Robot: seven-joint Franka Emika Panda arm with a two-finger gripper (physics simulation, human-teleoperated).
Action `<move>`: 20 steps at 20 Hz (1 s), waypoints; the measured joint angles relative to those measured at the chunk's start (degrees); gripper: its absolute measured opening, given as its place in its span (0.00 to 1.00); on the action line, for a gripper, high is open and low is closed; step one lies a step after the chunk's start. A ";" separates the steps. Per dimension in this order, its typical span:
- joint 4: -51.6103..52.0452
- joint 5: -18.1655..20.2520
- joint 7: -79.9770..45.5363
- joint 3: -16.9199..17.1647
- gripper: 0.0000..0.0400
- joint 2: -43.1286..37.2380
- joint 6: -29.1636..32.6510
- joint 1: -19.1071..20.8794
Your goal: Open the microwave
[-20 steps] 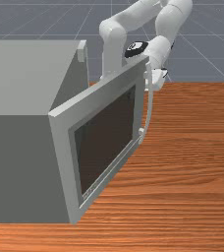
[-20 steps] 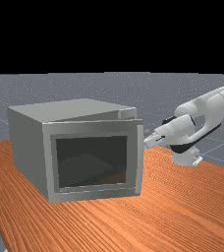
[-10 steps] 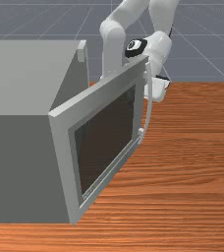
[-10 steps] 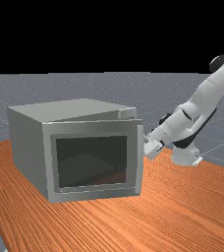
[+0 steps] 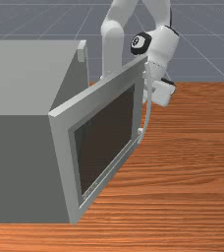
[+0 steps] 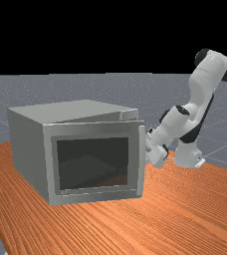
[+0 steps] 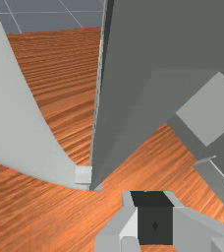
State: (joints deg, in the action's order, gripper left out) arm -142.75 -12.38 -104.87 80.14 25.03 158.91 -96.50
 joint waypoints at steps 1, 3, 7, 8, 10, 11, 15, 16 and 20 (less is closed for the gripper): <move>-0.09 0.08 2.38 -0.51 0.00 -1.82 -0.31 0.74; -0.02 -2.14 1.78 1.08 0.00 -3.32 -0.59 -0.87; 2.56 -0.09 -2.15 -3.19 0.00 -0.58 -1.65 2.26; 4.27 1.09 -2.53 -6.83 0.00 0.89 -1.97 5.09; 8.84 4.24 -2.59 -14.08 0.00 5.68 -3.25 10.58; 11.77 6.00 -3.02 -17.25 0.00 8.25 -4.49 12.96; 17.51 9.34 -0.54 -24.08 0.00 11.98 -5.26 18.42; 17.50 9.32 1.00 -24.73 0.00 11.47 -4.03 18.94; 15.22 8.55 8.91 -27.86 0.00 8.30 2.55 21.76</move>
State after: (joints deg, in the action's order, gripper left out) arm -127.53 -3.83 -95.96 52.28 33.33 161.46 -74.74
